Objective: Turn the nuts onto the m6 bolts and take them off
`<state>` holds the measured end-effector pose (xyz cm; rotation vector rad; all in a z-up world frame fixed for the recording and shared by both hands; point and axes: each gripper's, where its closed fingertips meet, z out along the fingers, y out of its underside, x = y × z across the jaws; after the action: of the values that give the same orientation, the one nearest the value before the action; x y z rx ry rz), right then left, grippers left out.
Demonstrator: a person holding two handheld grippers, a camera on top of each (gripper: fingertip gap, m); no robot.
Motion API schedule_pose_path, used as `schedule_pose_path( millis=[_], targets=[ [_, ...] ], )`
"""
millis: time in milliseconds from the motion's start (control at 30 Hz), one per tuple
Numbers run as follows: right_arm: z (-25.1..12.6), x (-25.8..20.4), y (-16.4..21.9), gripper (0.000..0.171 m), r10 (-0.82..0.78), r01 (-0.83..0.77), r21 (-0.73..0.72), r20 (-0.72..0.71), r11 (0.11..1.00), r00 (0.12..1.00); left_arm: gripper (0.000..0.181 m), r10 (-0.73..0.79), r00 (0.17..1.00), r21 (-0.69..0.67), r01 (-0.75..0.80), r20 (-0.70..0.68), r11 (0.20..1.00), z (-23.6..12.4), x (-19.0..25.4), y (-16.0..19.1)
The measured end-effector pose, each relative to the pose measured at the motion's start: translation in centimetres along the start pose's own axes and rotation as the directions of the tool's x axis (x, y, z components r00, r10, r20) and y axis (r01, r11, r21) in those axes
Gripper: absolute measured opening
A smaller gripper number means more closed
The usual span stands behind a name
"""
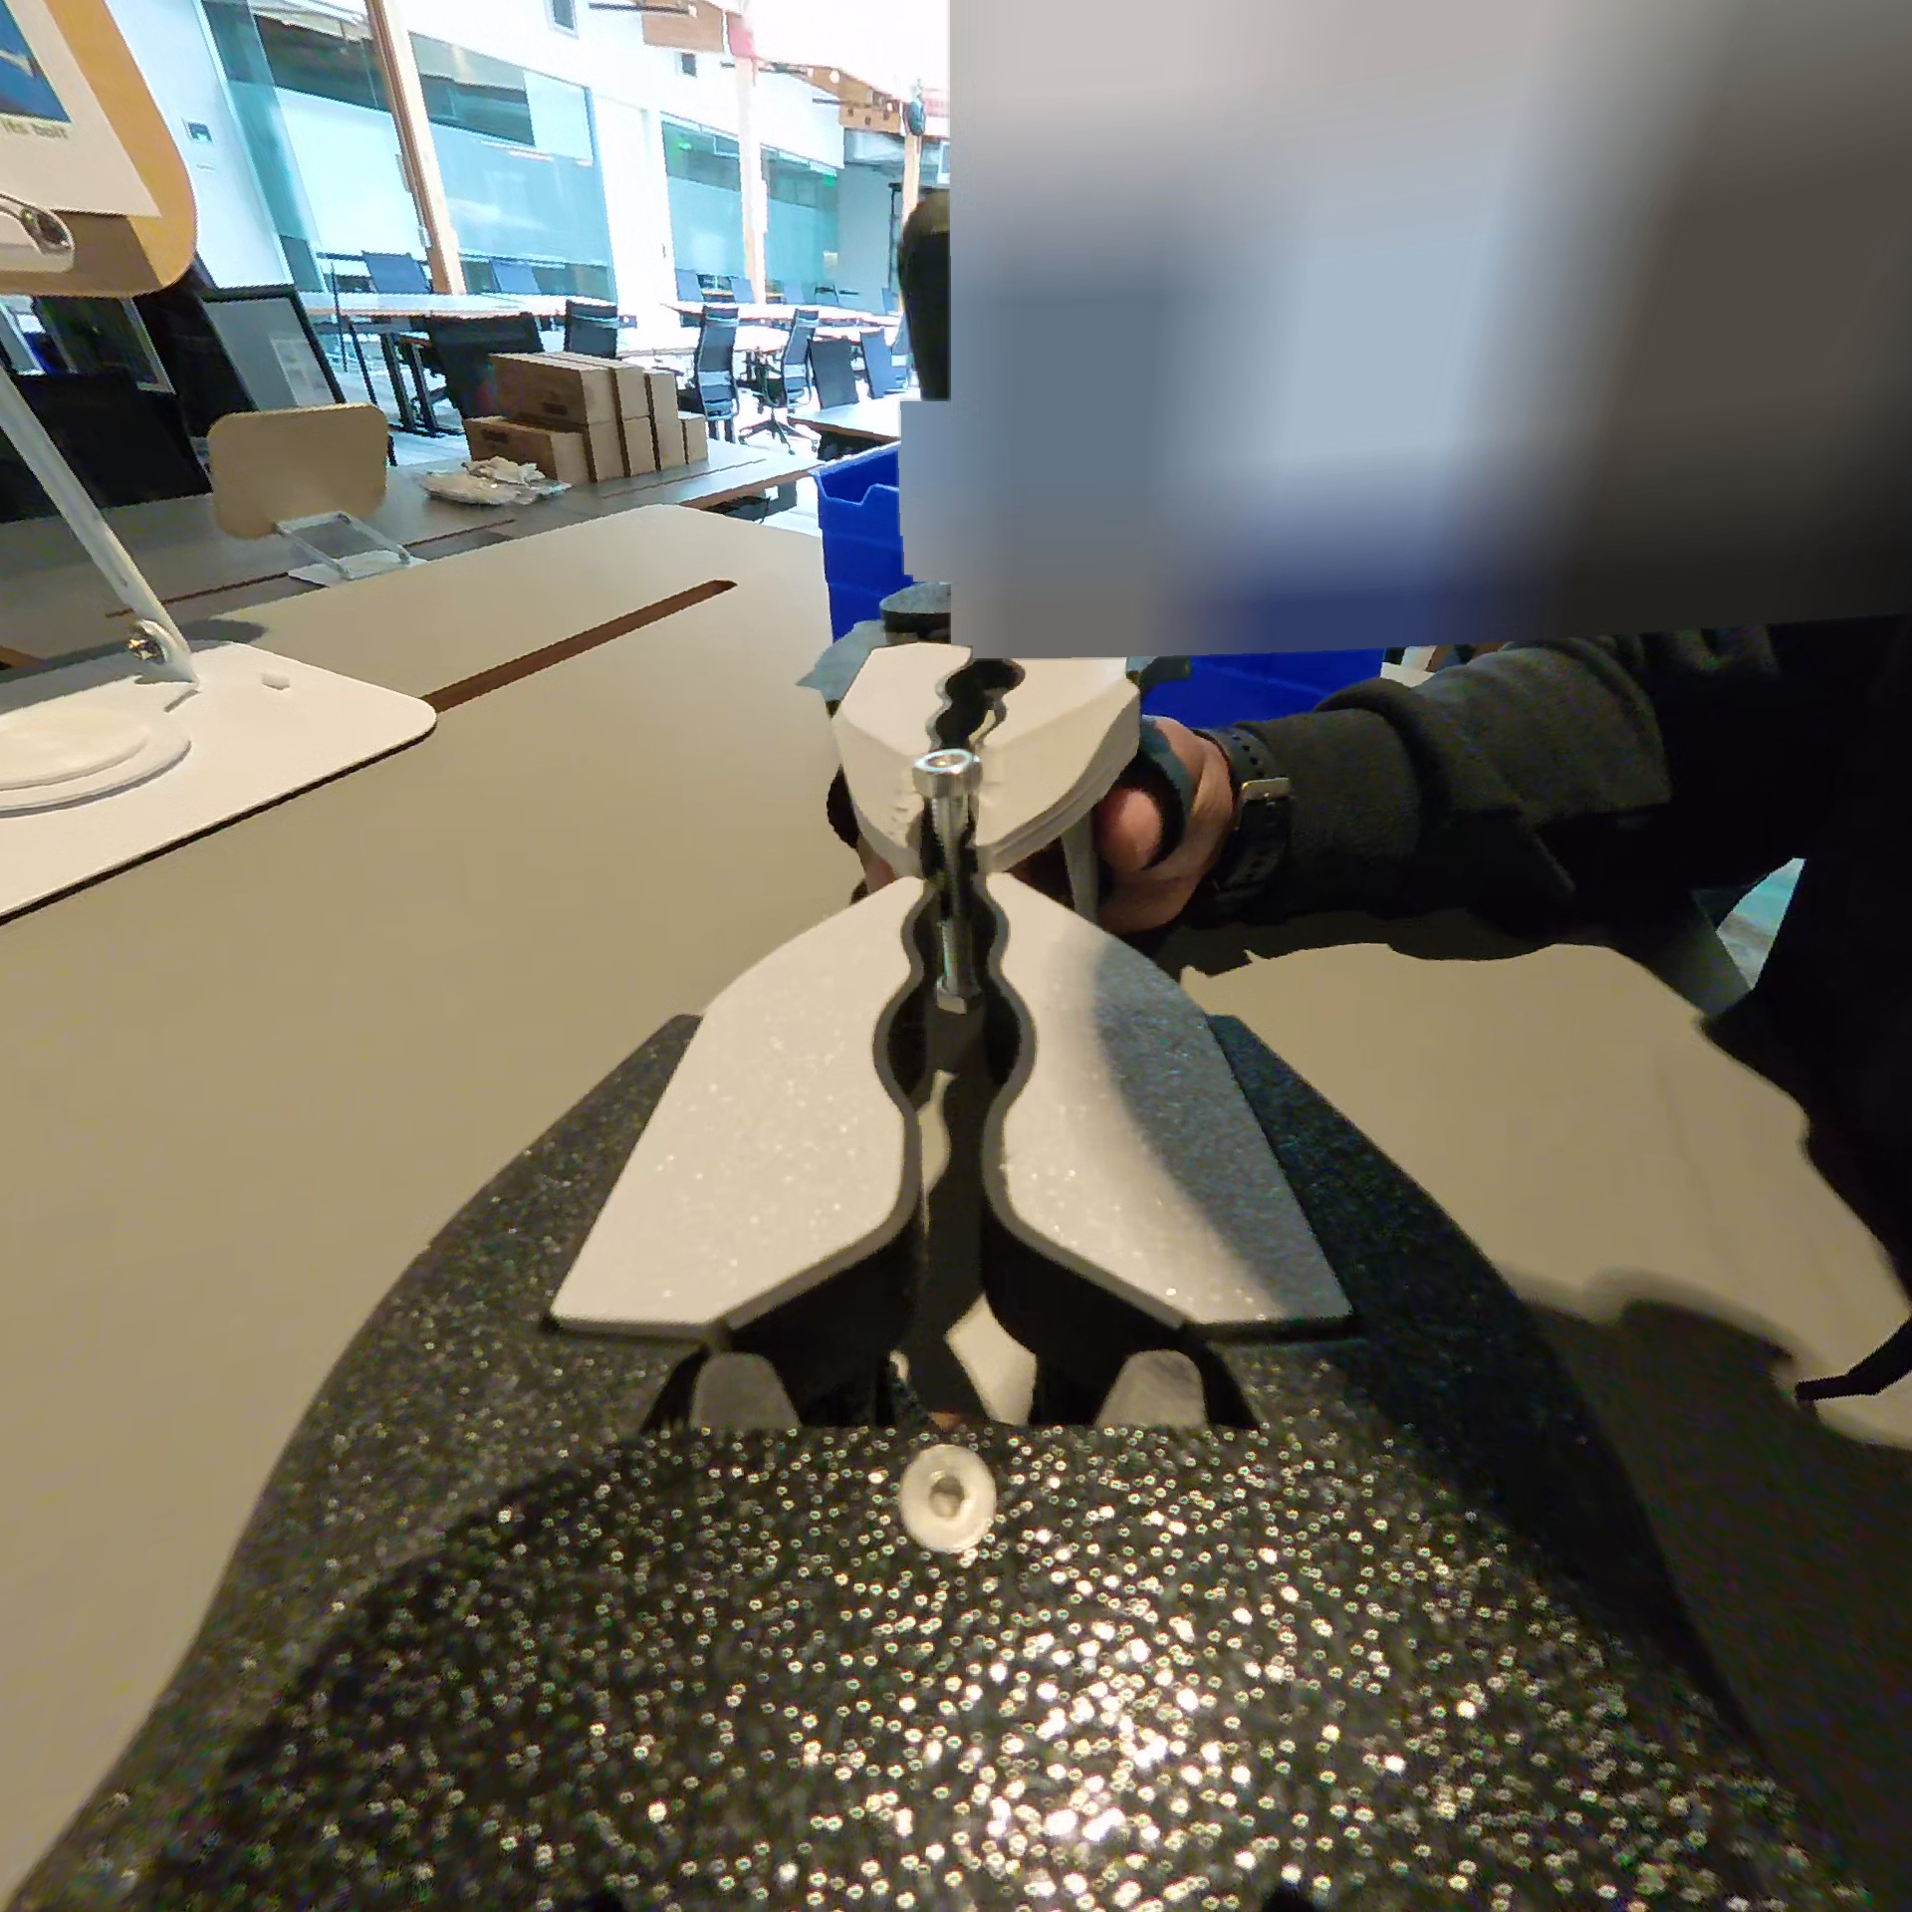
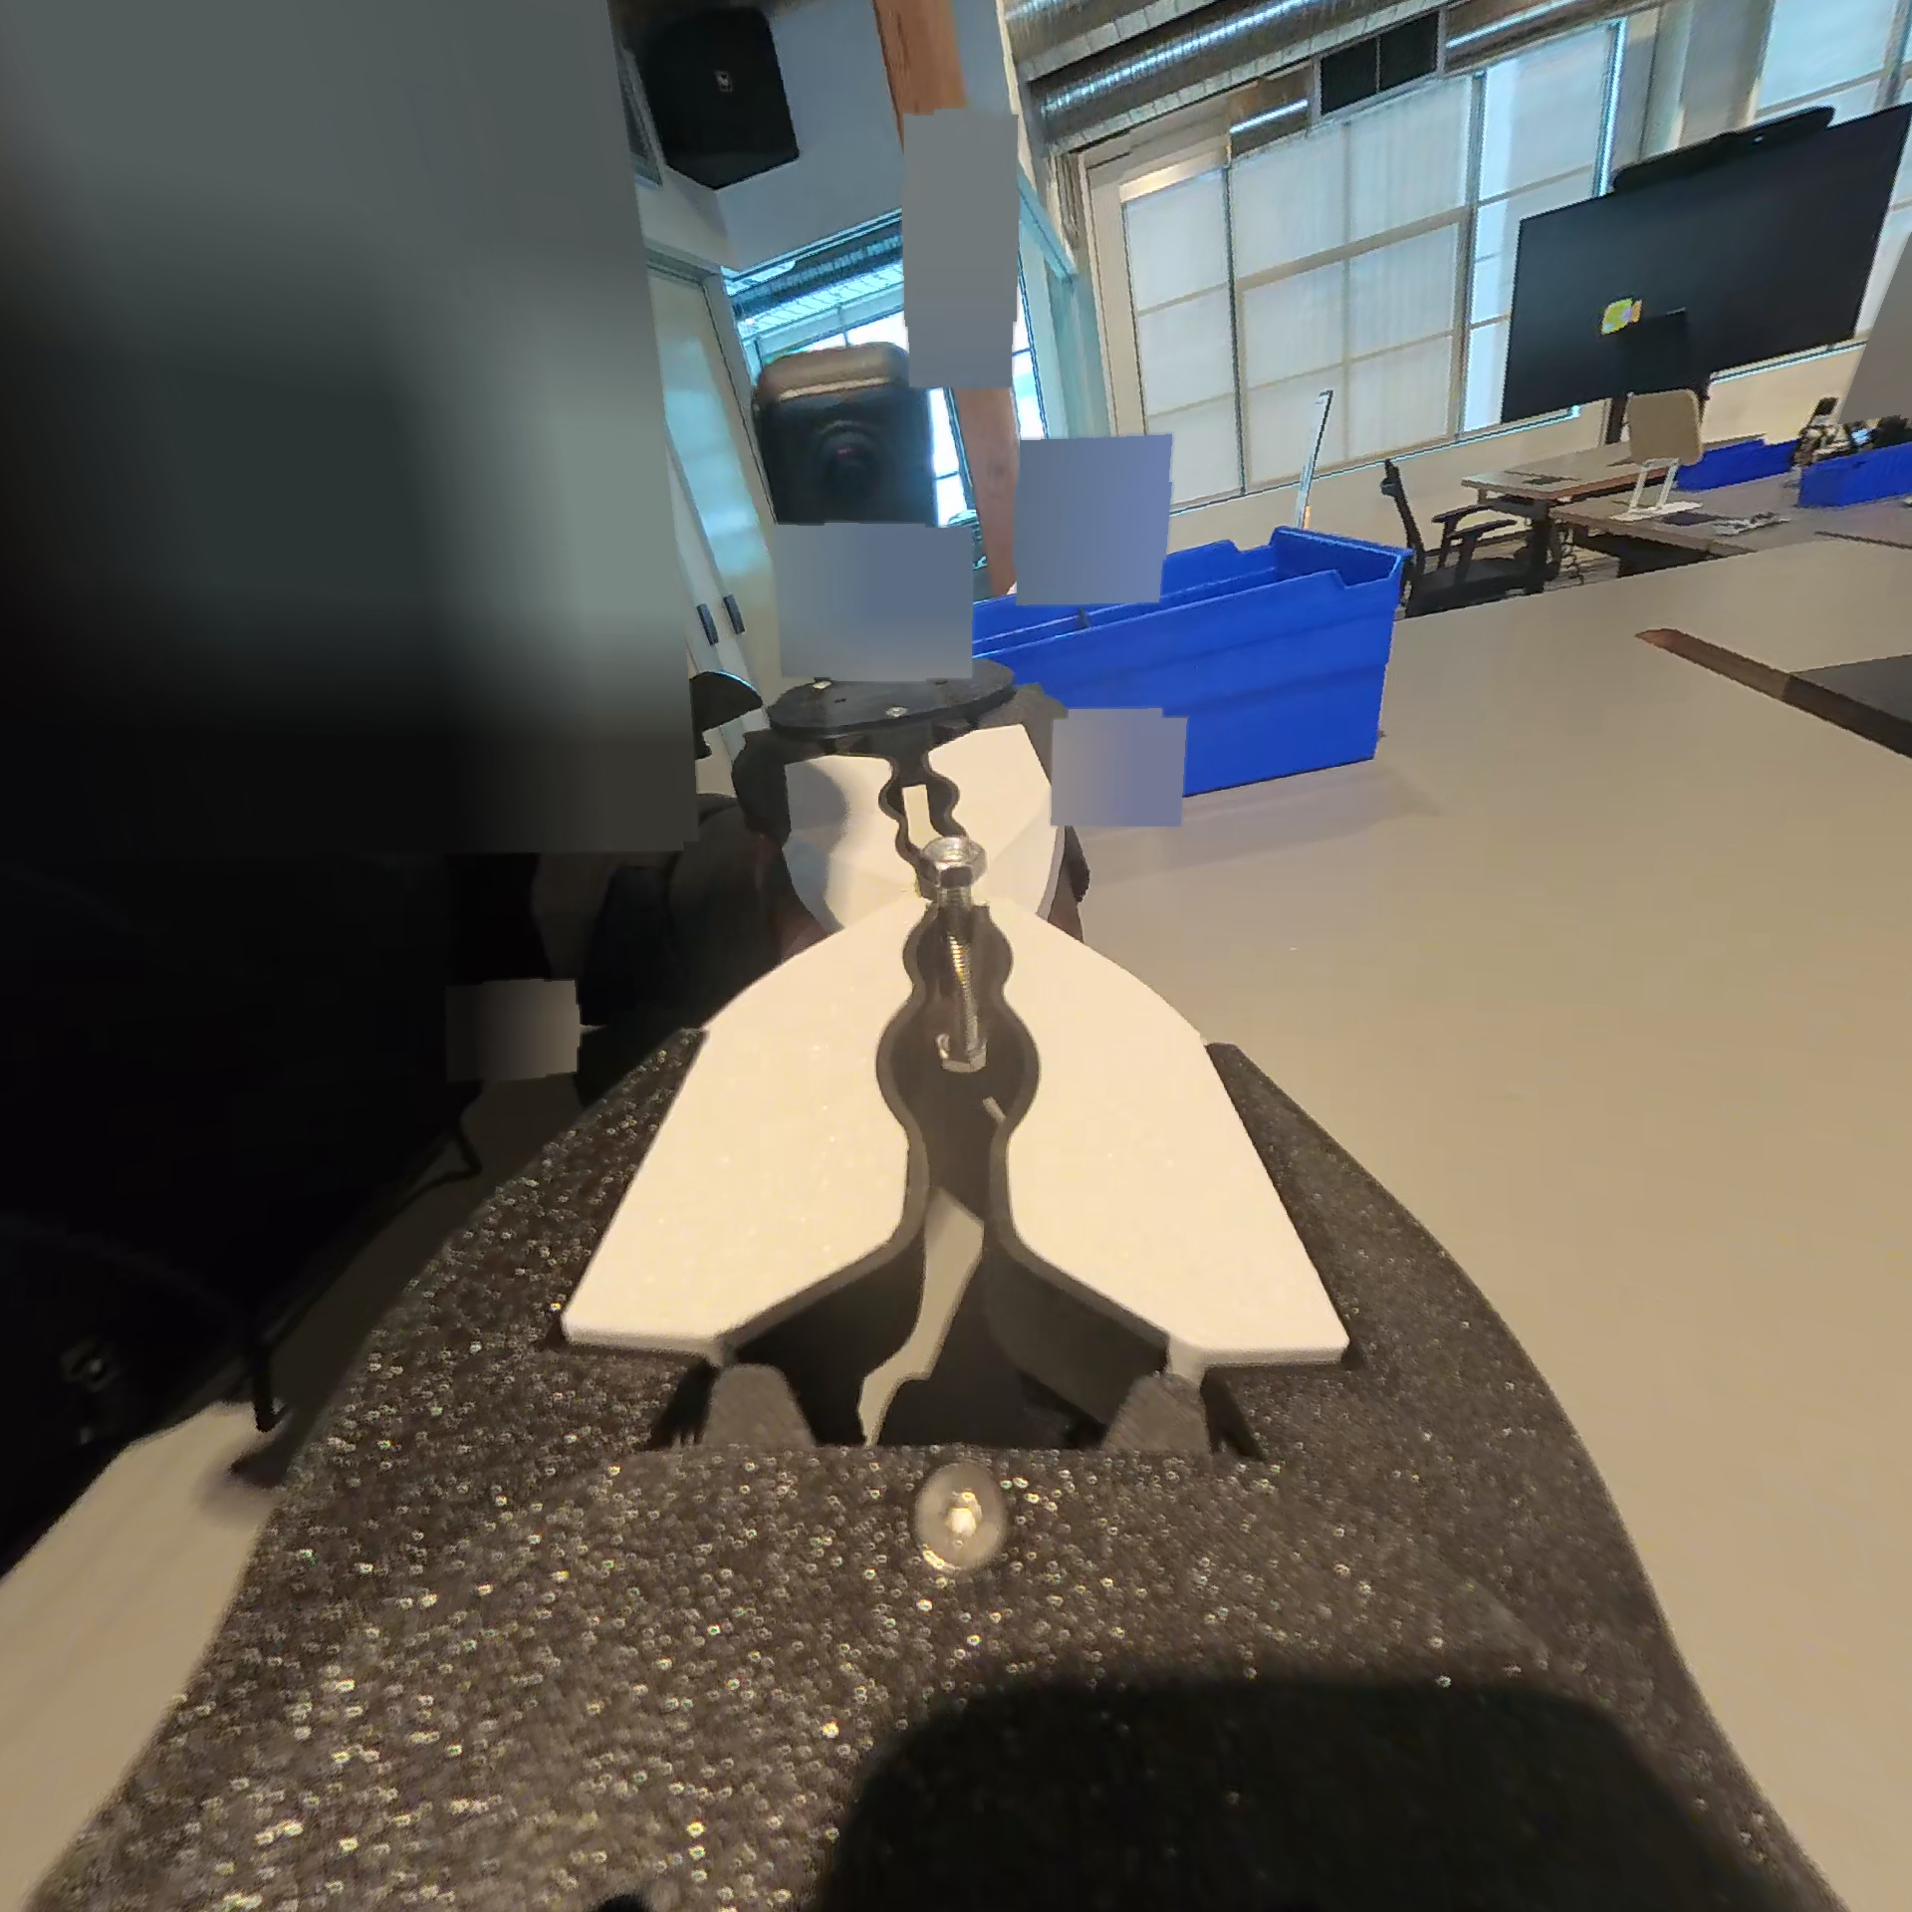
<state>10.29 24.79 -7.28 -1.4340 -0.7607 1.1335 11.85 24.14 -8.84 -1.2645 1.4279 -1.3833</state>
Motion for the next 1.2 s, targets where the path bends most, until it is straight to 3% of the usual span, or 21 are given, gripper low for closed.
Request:
schedule_pose_path(
  millis=[300,533,733,1200],
  targets=[
    [-0.5,0.4,-0.9,0.005,0.002,0.0,0.061,-0.033,0.998,0.999,0.024,-0.022,1.0,-0.083,0.021,-0.018,0.996,0.1,0.0,1.4],
    [0.0,0.0,-0.5,0.005,-0.026,0.027,0.036,-0.029,0.999,0.999,0.01,0.006,1.0,-0.107,-0.006,0.004,0.994,0.6,0.1,1.8],
    [0.0,0.0,-0.6,0.005,-0.027,0.028,0.043,-0.03,0.999,0.999,0.019,0.012,1.0,-0.129,-0.009,0.02,0.992,0.9,0.0,2.2],
    [0.0,0.0,-0.7,0.005,-0.038,0.039,0.051,-0.032,0.998,0.999,0.009,0.023,1.0,-0.126,-0.021,0.019,0.992,1.0,0.0,2.2]
  ],
)
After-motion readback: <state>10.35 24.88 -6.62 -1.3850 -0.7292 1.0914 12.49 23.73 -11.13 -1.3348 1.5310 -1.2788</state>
